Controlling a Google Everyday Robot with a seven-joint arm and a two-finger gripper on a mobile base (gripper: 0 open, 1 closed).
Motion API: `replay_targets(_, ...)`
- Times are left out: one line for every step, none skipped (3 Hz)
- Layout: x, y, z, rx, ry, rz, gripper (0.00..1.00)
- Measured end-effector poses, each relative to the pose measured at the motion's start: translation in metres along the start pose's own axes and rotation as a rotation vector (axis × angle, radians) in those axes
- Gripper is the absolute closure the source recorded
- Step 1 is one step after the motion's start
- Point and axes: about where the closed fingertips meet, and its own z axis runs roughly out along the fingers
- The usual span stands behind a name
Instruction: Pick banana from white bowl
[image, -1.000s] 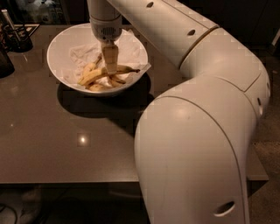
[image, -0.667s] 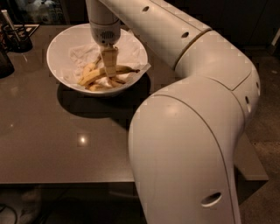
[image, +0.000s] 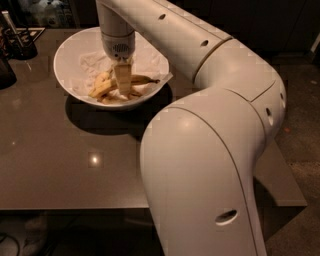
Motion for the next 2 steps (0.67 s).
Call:
replay_targets(0.001,-0.0001,-0.0003,-0.003,-0.003,0.006,0.57)
replay_targets(0.005,0.0006,-0.0021,0.0,-0.003,0.019,0.82)
